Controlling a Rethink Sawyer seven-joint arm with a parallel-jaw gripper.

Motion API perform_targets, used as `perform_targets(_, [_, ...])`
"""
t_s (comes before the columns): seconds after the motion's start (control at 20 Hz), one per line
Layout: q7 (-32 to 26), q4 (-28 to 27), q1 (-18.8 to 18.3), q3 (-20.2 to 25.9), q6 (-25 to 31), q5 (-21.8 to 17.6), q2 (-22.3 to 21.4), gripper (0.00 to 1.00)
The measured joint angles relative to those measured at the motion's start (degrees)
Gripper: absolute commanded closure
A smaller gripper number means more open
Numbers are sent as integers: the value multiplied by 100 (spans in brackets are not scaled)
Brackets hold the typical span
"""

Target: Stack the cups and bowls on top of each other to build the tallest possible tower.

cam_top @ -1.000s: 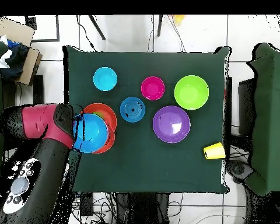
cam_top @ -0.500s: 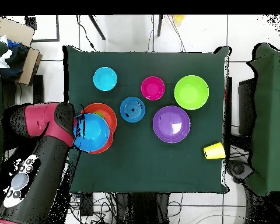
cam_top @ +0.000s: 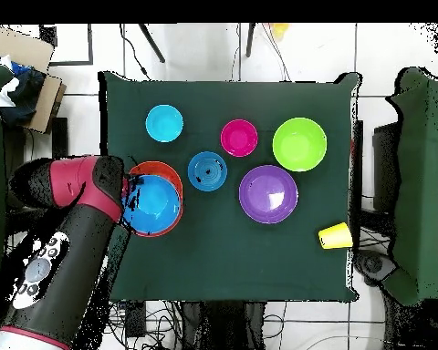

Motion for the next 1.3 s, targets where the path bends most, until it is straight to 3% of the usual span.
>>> perform_targets(0.6, [0,-245,-19,-180,0,79,236,100])
perform_targets(1.3, [0,-817,-29,-263,241,561,361,100])
